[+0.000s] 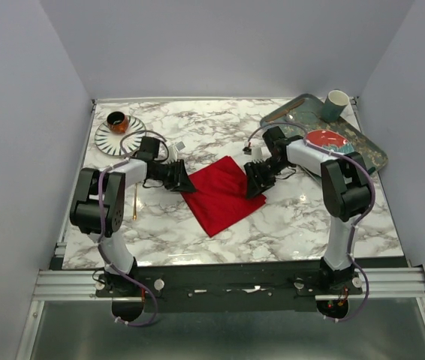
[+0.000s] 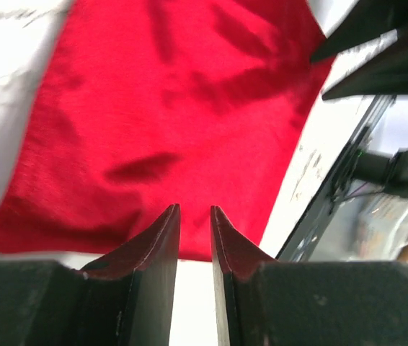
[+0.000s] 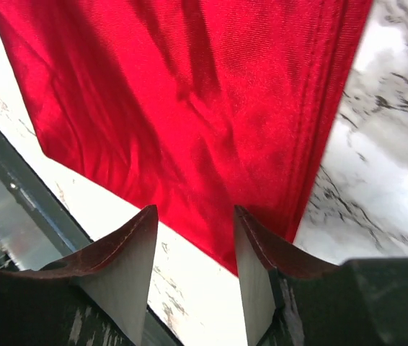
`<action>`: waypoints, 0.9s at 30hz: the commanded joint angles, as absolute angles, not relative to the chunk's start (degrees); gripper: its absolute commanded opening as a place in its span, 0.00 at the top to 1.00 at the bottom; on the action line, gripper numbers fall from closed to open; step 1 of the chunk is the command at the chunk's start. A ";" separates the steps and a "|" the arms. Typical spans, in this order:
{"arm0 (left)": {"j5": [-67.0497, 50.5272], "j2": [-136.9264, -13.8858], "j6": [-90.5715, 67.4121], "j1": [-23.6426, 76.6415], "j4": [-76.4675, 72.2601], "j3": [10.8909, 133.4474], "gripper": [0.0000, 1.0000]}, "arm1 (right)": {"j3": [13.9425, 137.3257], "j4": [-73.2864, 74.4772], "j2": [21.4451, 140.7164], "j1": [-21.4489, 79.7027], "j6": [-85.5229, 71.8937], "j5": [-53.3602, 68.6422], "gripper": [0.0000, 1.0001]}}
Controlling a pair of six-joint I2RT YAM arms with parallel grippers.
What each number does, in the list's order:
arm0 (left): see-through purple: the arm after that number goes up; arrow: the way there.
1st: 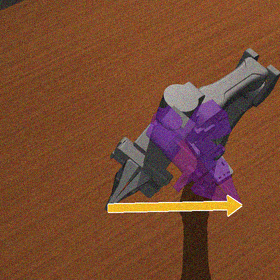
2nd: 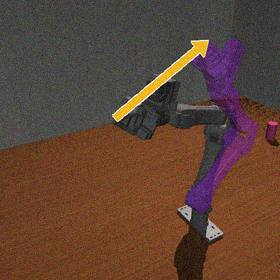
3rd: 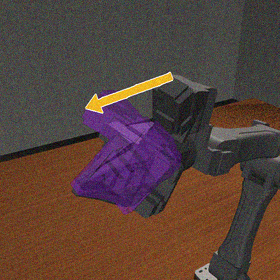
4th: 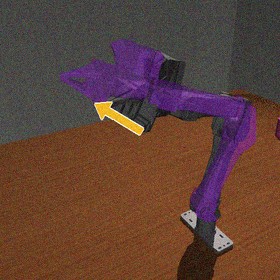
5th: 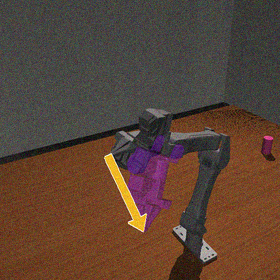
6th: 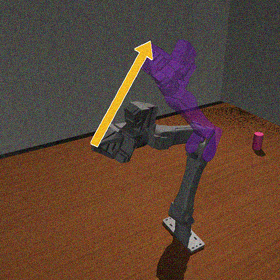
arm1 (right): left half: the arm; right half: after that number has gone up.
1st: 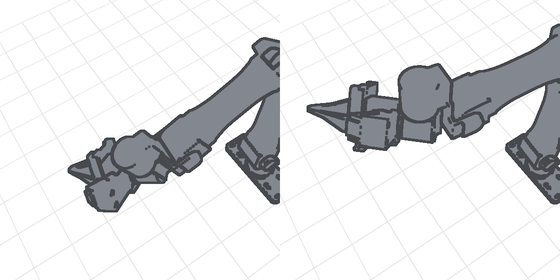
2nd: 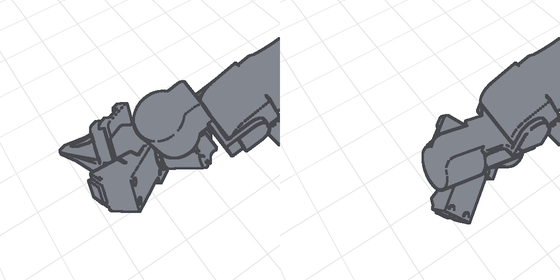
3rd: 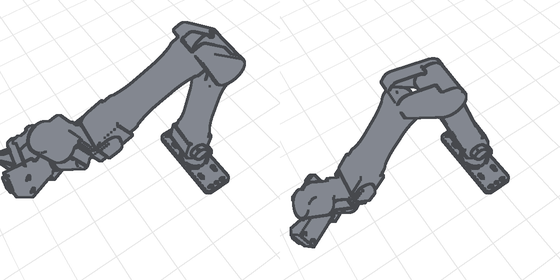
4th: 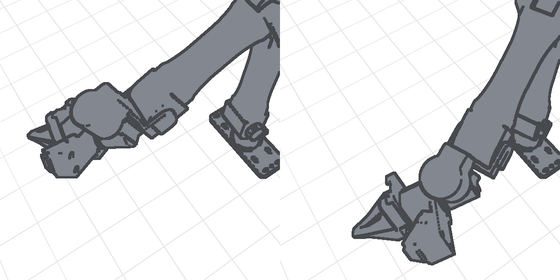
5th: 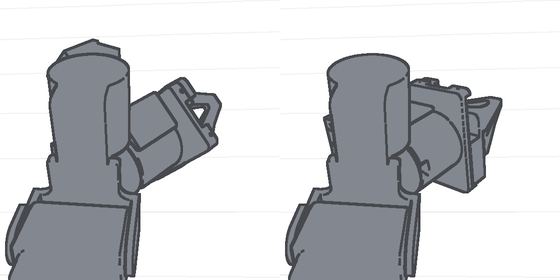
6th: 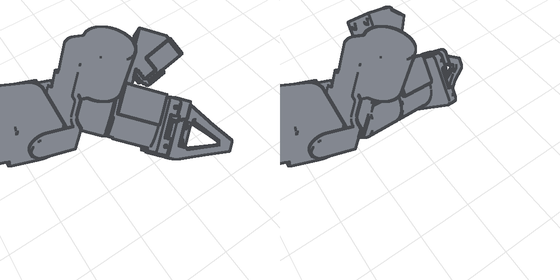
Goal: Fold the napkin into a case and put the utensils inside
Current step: Smooth out the lower triangle-folded napkin at the center of the board.
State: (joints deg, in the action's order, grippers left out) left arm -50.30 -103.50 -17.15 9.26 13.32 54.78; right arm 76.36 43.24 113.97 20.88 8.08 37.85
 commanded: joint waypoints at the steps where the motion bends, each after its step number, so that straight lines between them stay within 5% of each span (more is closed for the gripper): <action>1: -46.34 -98.26 -0.28 9.93 26.70 65.00 0.66 | 78.49 47.72 108.12 20.57 10.55 35.16 0.45; 13: -29.19 -110.21 18.88 17.05 37.70 79.54 0.75 | 66.97 44.04 105.02 20.65 5.72 32.88 0.48; 27: -21.97 -100.29 28.92 24.87 44.12 64.26 0.89 | 78.92 44.21 117.86 20.30 8.51 29.26 0.50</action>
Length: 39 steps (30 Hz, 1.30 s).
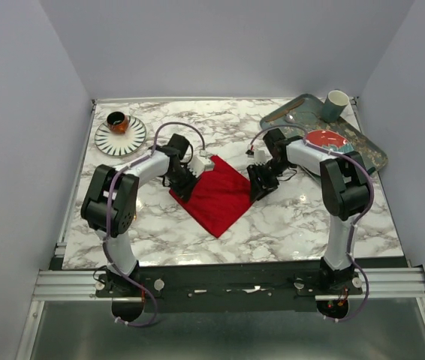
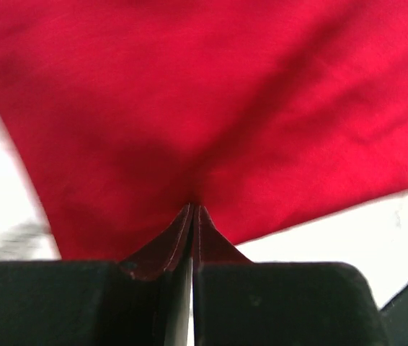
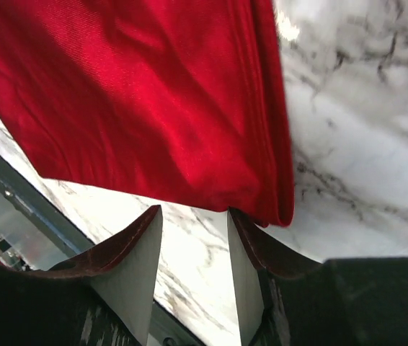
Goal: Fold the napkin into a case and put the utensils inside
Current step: Smooth out the lower triangle-folded napkin at the center of the board.
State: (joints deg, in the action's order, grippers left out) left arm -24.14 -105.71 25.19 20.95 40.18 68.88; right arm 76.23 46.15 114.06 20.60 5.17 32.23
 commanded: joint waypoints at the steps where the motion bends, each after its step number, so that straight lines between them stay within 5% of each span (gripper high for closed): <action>1: -22.15 -98.80 28.48 25.48 44.21 62.33 0.89 | 80.14 44.47 117.86 20.39 9.13 30.22 0.50; 6: -24.86 -95.98 24.44 29.26 44.91 59.85 0.87 | 83.76 49.04 116.55 20.22 15.89 35.77 0.46; 12: -34.79 -92.38 17.32 30.59 46.76 61.96 0.74 | 84.99 51.24 112.15 17.68 16.09 36.82 0.37; 17: -30.95 -89.74 16.17 29.18 43.70 65.21 0.69 | 84.38 51.33 113.55 15.03 10.12 36.56 0.27; 31: -23.20 -97.29 25.75 27.95 39.38 62.49 0.74 | 83.49 46.50 121.02 14.06 -3.25 43.68 0.30; 39: -23.46 -97.38 21.98 33.04 37.70 58.98 0.80 | 86.92 45.44 126.46 13.98 -6.06 42.89 0.47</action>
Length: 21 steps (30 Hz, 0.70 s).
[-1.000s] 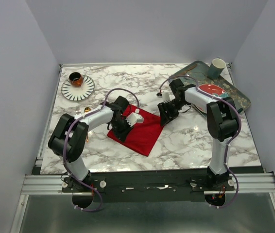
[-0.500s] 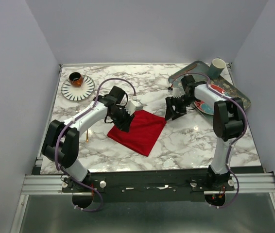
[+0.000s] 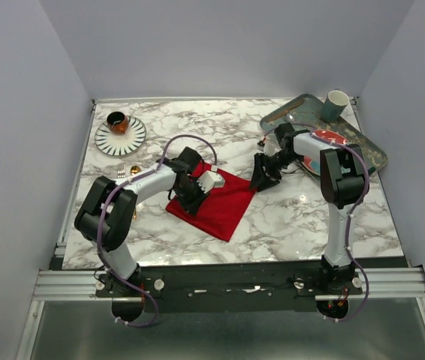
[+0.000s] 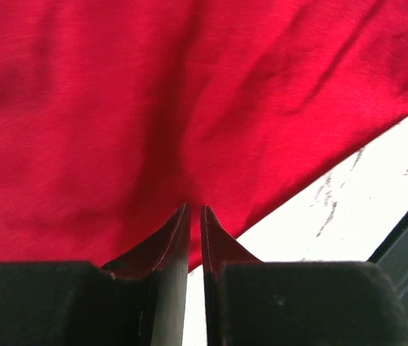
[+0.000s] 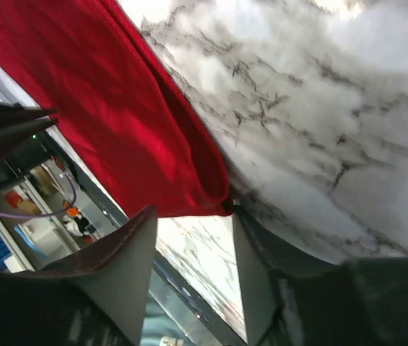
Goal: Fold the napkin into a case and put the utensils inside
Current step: Smooth out the lower triangle-folded napkin at the center of the board, then pick up the lower triangle-folded napkin from the center of the board.
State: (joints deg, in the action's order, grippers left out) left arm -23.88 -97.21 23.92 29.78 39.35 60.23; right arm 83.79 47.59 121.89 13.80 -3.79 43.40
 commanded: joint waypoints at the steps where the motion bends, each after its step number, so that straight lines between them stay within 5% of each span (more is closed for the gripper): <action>1: -23.90 -97.64 21.71 33.66 37.62 58.97 0.80 | 88.05 45.35 126.82 13.97 -5.98 42.63 0.48; 16: -27.86 -99.67 15.38 36.04 36.12 60.91 0.82 | 92.46 47.11 128.32 12.66 -3.34 43.42 0.64; 21: -27.86 -99.05 15.47 35.95 36.65 61.08 0.79 | 91.15 49.04 127.71 12.66 -2.29 42.90 0.54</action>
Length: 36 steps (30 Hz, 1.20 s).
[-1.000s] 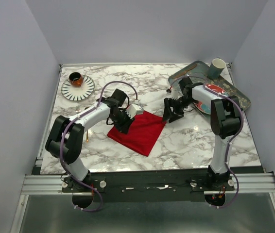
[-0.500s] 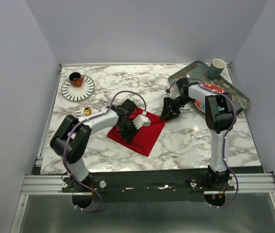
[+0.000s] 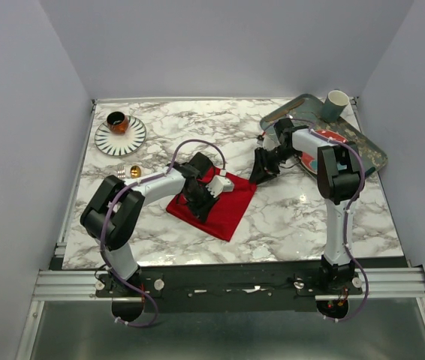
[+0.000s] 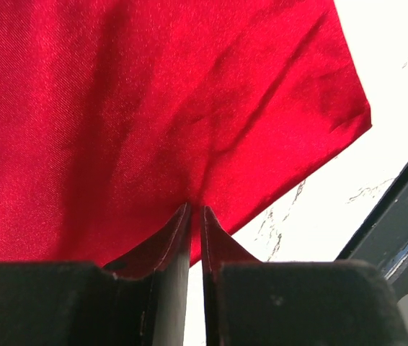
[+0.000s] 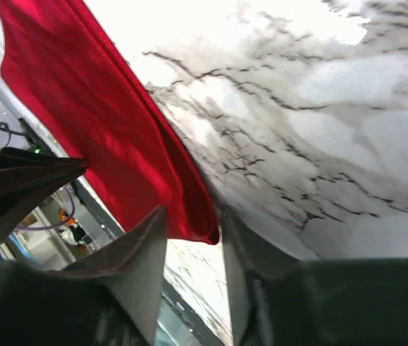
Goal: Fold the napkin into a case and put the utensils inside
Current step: Pick up the lower triangle-folded napkin from the center of the board.
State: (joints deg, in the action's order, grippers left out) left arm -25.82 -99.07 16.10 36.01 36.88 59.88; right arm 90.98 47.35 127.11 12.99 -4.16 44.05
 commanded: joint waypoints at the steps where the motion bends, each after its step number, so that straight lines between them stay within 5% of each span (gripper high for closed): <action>1: -27.51 -98.53 15.73 35.86 36.65 61.08 0.78 | 90.10 49.22 127.27 12.66 -2.20 42.28 0.51; 7: -27.24 -97.04 16.52 35.42 37.18 61.26 0.78 | 86.05 48.78 125.86 12.57 -2.28 40.16 0.49; 14: -30.23 -95.89 13.45 33.23 37.00 62.66 0.76 | 88.50 48.16 127.44 12.57 -2.03 40.70 0.82; 19: -36.82 -90.73 17.48 29.79 35.43 62.32 0.66 | 95.60 50.00 129.37 12.57 1.82 38.76 0.93; 22: -36.22 -85.54 20.91 30.85 29.29 58.72 0.62 | 98.25 51.41 130.51 12.57 2.64 39.46 0.89; 26: -32.10 -85.25 23.73 34.36 25.23 58.00 0.59 | 97.49 53.70 129.73 12.66 2.90 42.71 0.66; 36: -20.85 -90.52 13.02 45.52 20.22 60.47 0.57 | 88.07 48.97 124.28 9.84 0.36 43.59 0.61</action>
